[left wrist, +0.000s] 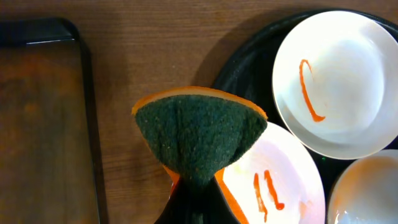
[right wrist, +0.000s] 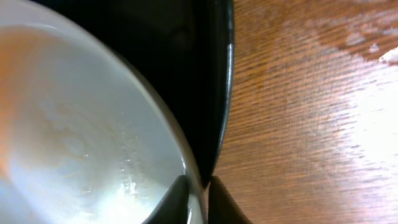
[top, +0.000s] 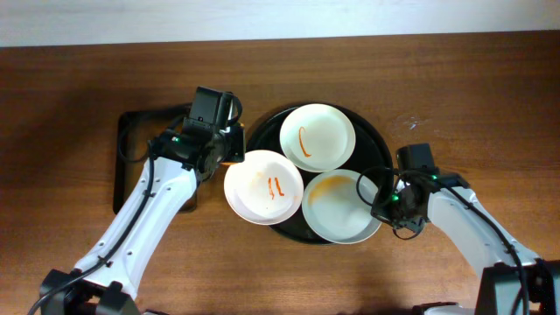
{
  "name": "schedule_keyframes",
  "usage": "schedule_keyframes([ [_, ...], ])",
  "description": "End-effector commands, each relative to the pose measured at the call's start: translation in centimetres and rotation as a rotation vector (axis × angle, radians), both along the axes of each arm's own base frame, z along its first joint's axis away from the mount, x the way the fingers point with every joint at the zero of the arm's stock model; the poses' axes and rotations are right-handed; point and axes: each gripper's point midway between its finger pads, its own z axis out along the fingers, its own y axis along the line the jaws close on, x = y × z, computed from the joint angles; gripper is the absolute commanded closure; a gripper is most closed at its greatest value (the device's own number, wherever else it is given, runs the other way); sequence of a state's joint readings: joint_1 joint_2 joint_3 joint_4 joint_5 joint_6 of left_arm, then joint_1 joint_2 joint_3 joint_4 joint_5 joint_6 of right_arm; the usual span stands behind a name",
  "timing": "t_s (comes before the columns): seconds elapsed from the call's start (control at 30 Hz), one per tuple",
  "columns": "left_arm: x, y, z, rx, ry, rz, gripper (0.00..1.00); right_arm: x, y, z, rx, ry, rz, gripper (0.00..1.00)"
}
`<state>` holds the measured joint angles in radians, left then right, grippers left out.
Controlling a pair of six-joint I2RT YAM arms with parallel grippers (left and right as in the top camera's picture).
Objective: Clean dirty plates on tray and stack at the side
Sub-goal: 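Lift the cleaned plate with the right gripper and place it right of the tray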
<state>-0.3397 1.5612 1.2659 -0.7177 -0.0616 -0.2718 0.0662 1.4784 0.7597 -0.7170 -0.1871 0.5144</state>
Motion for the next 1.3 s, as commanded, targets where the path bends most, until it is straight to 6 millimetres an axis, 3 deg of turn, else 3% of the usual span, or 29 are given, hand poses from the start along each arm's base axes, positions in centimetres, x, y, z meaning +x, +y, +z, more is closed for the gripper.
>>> schedule_keyframes([
  [0.0, 0.0, 0.4, 1.0, 0.010, -0.030, 0.001, 1.00, -1.0, -0.1, -1.2, -0.010, 0.031, 0.006, 0.96],
  [0.13, 0.0, 0.4, 1.0, 0.009, -0.030, 0.001, 1.00, 0.6, -1.6, 0.0, -0.112, -0.030, 0.048, 0.96],
  [0.33, 0.0, 0.4, 1.1, 0.010, -0.030, 0.001, 1.00, 4.3, -5.3, 8.6, -0.354, -0.228, 0.109, 0.96],
  [0.43, 0.0, 0.4, 1.1, 0.009, -0.031, 0.001, 1.00, 5.0, -7.3, 11.8, -0.489, -0.289, 0.128, 0.96],
  [0.53, 0.0, 0.4, 1.1, 0.009, -0.031, 0.001, 1.00, 5.0, -8.6, 13.8, -0.627, -0.298, 0.119, 0.96],
  [0.73, 0.1, 0.4, 1.1, 0.008, -0.034, 0.001, 1.00, 5.6, -5.9, 18.4, -1.018, -0.421, 0.257, 0.96],
  [0.9, 0.1, 0.4, 1.1, 0.008, -0.033, 0.001, 1.00, 5.4, -2.9, 20.9, -1.177, -0.531, 0.333, 0.96],
  [1.07, 0.1, 0.4, 1.1, 0.008, -0.034, 0.001, 1.00, 5.4, -2.4, 22.1, -1.260, -0.559, 0.356, 0.96],
  [1.27, 0.1, 0.4, 1.1, 0.008, -0.034, 0.001, 1.00, 5.2, -3.2, 23.6, -1.348, -0.573, 0.310, 0.96],
])
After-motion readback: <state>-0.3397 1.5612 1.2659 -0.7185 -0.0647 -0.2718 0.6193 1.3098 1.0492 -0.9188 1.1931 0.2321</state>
